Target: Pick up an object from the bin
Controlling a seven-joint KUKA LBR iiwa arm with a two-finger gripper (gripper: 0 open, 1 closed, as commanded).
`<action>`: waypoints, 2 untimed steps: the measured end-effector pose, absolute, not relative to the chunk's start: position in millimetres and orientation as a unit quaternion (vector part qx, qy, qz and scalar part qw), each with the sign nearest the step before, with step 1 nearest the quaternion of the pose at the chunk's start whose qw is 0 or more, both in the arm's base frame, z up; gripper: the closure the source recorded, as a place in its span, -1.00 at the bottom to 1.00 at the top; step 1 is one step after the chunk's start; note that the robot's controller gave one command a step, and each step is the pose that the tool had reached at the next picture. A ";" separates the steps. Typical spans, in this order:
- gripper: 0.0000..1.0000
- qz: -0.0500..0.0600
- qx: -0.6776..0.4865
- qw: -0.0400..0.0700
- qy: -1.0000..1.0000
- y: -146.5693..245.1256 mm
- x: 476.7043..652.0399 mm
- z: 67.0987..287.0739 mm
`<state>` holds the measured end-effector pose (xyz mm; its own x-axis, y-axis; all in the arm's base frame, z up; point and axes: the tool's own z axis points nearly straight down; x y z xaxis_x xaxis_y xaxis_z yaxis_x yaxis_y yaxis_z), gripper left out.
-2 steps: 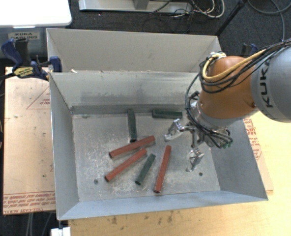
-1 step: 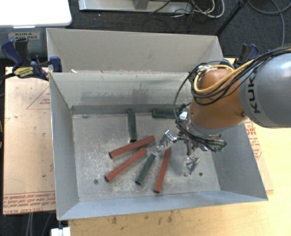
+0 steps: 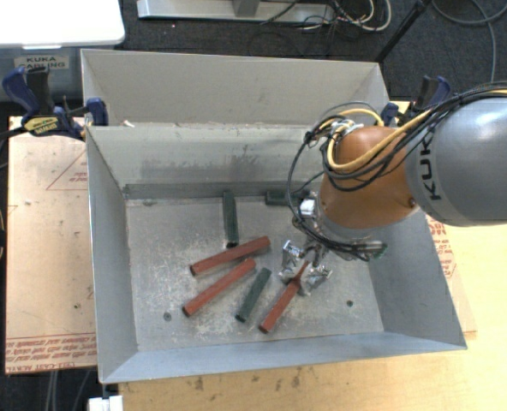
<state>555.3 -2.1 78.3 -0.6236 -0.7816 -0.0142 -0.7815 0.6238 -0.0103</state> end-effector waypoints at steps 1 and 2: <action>1.00 -0.002 -0.434 0.009 0.901 -2.1 555.3 78.3; 1.00 -0.001 -0.434 0.007 0.901 -1.9 555.2 80.7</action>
Offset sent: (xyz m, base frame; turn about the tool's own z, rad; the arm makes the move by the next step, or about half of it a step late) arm 0.0000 0.0000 0.0178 0.0001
